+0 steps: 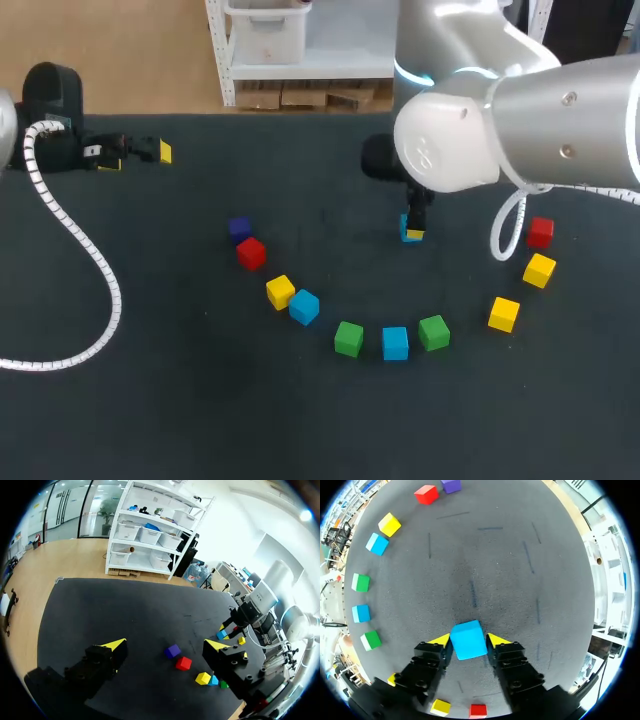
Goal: Place the blue cubes, place green cubes on the blue cubes, place the yellow cubes on the green cubes, then place the red cubes on the yellow cubes, and place purple cube on the red cubes.
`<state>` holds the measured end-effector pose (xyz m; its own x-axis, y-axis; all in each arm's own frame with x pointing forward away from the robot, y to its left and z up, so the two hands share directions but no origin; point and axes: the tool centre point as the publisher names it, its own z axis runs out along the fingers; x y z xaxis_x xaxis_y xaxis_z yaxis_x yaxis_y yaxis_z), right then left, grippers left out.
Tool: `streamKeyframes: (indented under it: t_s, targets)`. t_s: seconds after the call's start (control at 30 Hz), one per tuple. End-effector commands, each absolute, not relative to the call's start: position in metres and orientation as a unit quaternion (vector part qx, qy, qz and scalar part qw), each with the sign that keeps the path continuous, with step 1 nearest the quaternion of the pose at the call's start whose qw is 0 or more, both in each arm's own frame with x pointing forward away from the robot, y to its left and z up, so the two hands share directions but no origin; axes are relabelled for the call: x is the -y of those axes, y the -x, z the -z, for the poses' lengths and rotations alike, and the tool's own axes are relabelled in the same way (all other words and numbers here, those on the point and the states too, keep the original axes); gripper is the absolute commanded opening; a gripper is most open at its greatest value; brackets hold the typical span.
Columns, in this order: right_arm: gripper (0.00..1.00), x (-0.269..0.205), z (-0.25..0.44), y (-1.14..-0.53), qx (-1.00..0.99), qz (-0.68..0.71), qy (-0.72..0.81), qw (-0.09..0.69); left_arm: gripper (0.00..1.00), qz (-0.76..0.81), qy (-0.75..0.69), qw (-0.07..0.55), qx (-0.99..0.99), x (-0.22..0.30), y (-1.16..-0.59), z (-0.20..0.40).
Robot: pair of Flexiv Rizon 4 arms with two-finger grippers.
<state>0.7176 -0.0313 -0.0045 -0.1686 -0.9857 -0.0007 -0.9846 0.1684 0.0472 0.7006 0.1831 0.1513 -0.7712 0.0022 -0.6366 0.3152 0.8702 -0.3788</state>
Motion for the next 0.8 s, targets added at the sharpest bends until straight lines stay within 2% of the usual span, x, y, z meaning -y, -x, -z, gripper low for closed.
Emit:
streamKeyframes:
  t_s: [0.03,0.57,0.6,0.67,0.7,0.8]
  targets:
    - [1.0,0.031,0.0059,-0.7188,0.765,0.018,-0.644,0.016,1.0,0.242,-0.088,0.329,-0.909,-0.184,-0.7001,-0.1503]
    - [1.0,0.0321,0.0011,-0.7246,0.774,0.021,-0.632,-0.005,1.0,0.242,-0.088,0.329,-0.909,-0.184,-0.7001,-0.1503]
    - [0.87,0.0315,0.001,-0.724,0.774,0.021,-0.633,-0.006,1.0,0.242,-0.088,0.329,-0.909,-0.184,-0.7001,-0.1503]
    - [0.55,0.0305,0.0017,-0.723,0.772,0.02,-0.636,-0.006,1.0,0.242,-0.088,0.329,-0.909,-0.184,-0.7001,-0.1503]
    - [0.47,0.0302,0.0019,-0.7228,0.771,0.02,-0.636,-0.006,1.0,0.242,-0.088,0.329,-0.909,-0.184,-0.7001,-0.1503]
    - [0.4,0.0294,0.0022,-0.7224,0.771,0.02,-0.636,-0.006,1.0,0.242,-0.088,0.329,-0.909,-0.184,-0.7001,-0.1503]
